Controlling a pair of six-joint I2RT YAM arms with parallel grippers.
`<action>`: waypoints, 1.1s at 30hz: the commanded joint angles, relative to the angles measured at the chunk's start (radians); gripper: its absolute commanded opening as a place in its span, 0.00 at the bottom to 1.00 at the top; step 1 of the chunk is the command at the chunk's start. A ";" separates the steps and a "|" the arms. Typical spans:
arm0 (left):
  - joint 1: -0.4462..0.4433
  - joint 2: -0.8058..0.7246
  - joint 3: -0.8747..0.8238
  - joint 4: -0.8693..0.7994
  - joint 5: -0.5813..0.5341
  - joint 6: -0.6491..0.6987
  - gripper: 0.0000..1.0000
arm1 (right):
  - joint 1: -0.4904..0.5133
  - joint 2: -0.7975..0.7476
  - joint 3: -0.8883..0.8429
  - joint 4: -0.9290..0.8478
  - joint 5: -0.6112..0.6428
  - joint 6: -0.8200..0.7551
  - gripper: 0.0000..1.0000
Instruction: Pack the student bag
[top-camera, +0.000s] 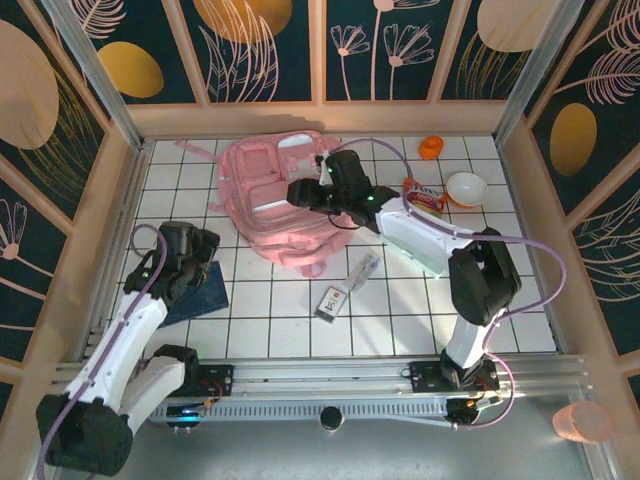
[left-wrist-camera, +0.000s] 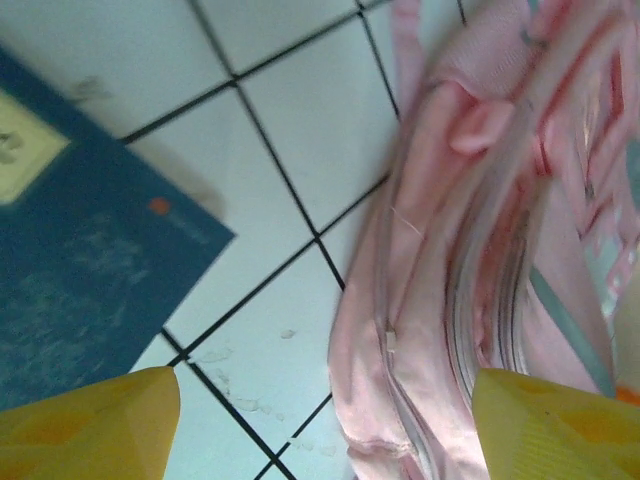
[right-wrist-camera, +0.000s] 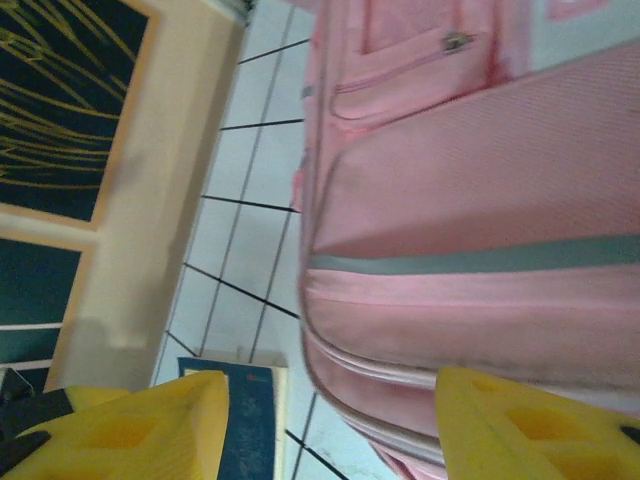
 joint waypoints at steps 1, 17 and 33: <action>0.007 -0.065 -0.039 -0.163 -0.090 -0.281 0.76 | 0.018 0.043 0.055 0.053 -0.045 -0.023 0.57; 0.011 -0.061 -0.276 -0.094 -0.045 -0.411 0.63 | 0.109 0.337 0.353 0.061 -0.216 -0.015 0.55; 0.119 0.179 -0.199 0.127 -0.114 0.008 0.52 | 0.156 0.614 0.640 -0.047 -0.243 -0.038 0.52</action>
